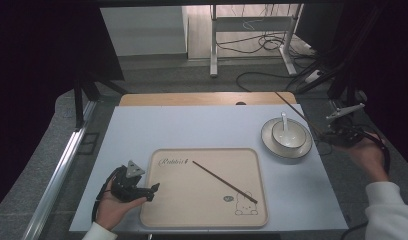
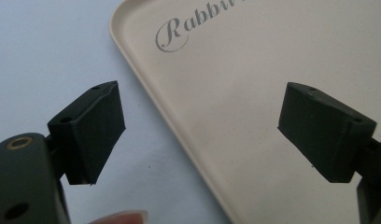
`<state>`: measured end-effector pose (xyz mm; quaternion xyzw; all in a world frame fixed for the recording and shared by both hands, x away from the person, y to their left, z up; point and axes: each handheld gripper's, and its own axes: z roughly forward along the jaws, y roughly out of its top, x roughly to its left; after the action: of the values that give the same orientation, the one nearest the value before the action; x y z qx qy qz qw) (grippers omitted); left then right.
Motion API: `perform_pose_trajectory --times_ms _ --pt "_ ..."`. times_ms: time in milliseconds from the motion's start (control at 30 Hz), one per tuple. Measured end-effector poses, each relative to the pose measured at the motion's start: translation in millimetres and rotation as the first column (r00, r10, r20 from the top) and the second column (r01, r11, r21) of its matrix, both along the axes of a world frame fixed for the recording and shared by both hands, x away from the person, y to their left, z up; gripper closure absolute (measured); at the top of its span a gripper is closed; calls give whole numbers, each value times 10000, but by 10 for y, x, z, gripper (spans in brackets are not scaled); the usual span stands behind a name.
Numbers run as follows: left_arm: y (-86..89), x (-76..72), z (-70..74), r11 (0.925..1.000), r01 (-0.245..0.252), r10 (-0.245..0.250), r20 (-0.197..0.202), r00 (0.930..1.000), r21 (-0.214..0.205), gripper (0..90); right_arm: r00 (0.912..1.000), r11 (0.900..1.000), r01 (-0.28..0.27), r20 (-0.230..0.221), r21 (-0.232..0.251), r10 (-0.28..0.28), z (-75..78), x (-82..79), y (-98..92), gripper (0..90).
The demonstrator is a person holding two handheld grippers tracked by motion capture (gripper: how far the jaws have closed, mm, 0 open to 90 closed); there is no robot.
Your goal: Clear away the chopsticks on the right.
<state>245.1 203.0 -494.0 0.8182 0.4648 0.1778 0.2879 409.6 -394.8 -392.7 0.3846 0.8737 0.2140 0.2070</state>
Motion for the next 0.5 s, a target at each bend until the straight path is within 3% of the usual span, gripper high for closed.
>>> perform_pose_trajectory --times_ms 200,267,333,467,500 --pt "-19 -16 20 10000 59 -59 86 9999 -16 144 9967 9957 -774 -189 509 784 80 -265 309 827" --pt "-24 -19 22 10000 55 -54 99 9999 -47 144 9910 9901 -1242 -420 652 1271 56 -410 525 827" --pt "-24 -20 24 10000 47 -46 96 9999 -52 144 9893 9886 -1337 -503 689 1373 43 -446 583 826" --pt "-22 -39 45 10000 52 -51 157 9999 -57 144 9746 9776 -2004 -887 647 2056 -98 -675 980 826" --pt "-22 -39 45 10000 52 -51 157 9999 -57 144 9746 9776 -2004 -887 647 2056 -98 -675 980 826"
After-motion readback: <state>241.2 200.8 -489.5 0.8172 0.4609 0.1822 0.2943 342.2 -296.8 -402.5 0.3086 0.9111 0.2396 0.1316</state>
